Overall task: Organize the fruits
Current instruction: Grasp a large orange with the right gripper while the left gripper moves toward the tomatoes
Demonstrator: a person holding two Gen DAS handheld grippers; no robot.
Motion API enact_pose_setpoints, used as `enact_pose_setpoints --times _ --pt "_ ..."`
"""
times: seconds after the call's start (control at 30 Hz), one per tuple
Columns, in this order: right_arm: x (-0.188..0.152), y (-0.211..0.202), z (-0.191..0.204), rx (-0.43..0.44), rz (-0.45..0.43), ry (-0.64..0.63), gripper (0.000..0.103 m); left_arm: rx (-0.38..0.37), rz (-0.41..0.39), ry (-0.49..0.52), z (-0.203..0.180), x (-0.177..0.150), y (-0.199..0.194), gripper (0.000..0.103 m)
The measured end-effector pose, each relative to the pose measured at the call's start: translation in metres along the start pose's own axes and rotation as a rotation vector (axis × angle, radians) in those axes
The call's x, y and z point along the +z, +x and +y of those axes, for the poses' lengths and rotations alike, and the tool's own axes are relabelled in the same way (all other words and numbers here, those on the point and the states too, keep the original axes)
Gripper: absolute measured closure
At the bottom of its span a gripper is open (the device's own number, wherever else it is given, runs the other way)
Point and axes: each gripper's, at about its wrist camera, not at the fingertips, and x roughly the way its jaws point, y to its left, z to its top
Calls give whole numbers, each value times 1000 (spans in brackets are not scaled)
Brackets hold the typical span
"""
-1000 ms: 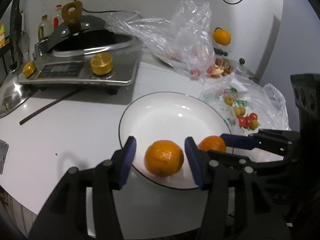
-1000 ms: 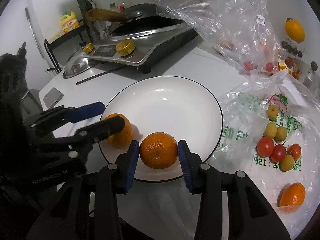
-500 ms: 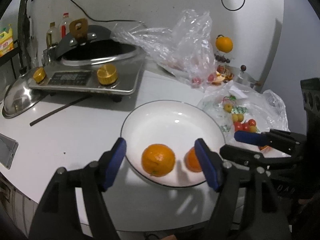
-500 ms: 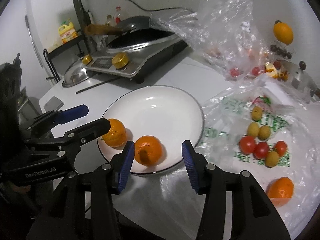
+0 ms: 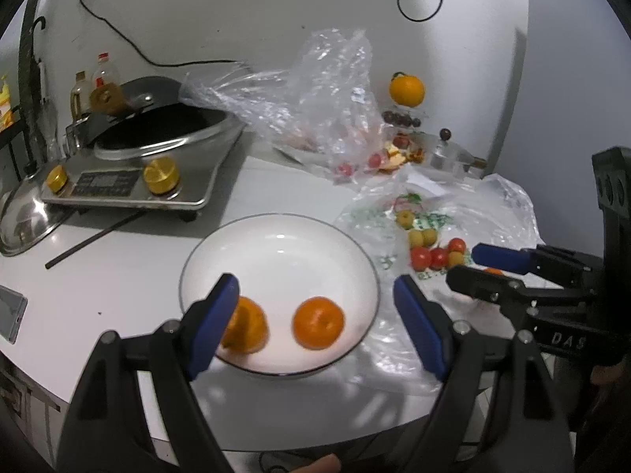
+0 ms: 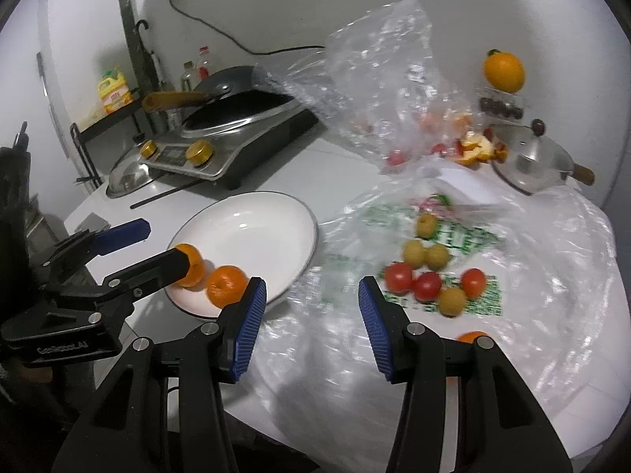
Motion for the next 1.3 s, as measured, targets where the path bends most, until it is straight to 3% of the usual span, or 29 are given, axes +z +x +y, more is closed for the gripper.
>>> enact_pose_setpoints --times 0.6,0.9,1.3 --pt "-26 -21 -75 -68 -22 98 51 -5 50 105 -68 2 22 21" --pt "-37 -3 -99 -70 32 120 51 7 77 144 -90 3 40 21" --pt "-52 21 -104 -62 109 100 51 8 107 193 -107 5 64 21"
